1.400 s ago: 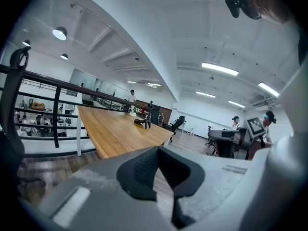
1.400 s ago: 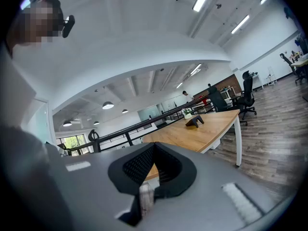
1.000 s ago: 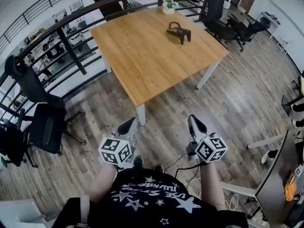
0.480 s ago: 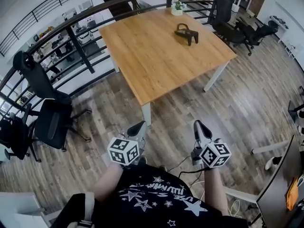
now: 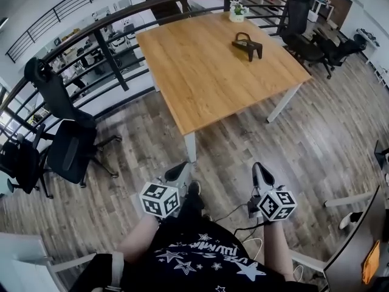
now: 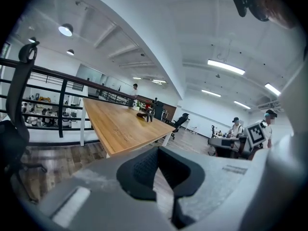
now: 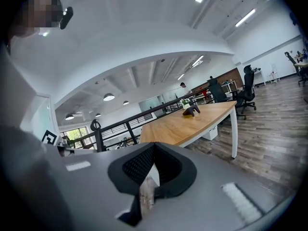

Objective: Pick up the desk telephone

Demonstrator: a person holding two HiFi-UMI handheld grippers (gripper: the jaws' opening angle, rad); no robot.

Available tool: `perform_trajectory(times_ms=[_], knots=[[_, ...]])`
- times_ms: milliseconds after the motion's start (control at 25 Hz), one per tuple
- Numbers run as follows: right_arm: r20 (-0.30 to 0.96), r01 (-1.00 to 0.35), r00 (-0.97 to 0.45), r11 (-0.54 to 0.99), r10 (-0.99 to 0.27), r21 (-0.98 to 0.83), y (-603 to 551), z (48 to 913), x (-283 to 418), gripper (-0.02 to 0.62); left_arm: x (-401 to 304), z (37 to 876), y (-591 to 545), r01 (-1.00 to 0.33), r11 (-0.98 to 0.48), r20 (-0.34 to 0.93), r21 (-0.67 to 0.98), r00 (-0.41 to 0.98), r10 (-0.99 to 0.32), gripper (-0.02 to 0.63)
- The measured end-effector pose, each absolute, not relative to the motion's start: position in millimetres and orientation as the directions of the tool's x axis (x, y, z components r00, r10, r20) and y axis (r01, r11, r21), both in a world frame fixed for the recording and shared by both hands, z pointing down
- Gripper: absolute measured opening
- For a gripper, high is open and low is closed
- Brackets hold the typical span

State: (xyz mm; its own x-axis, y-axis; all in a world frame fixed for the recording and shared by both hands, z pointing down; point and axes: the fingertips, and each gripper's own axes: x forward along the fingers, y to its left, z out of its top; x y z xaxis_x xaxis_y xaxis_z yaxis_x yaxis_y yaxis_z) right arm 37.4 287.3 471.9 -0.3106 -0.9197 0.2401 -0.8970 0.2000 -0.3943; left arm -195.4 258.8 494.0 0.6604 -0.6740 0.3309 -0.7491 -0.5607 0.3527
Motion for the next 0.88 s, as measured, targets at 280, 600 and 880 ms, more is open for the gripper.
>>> perform_trajectory(times_ms=[280,600,880], knots=[[0.252,-0.894,-0.335,0.222,-0.908,-0.389,249.3,480.6,45.1,0.002,-173.4,509.4,220.7,-0.74,-0.555,0.34,0.379,0.669,-0.661,0.002],[0.278,-0.911,-0.292,0.177,-0.915,-0.373,173.7,482.6,80.3,0.002,-130.6,519.2,136.4,-0.698,-0.586,0.342,0.413,0.715,-0.61,0.002],[0.269,-0.917,-0.247,0.136,-0.931,-0.374,109.7,471.2,102.2,0.003,-102.5,508.0,65.3,-0.665,-0.622,0.326,0.413,0.746,-0.581,0.002]])
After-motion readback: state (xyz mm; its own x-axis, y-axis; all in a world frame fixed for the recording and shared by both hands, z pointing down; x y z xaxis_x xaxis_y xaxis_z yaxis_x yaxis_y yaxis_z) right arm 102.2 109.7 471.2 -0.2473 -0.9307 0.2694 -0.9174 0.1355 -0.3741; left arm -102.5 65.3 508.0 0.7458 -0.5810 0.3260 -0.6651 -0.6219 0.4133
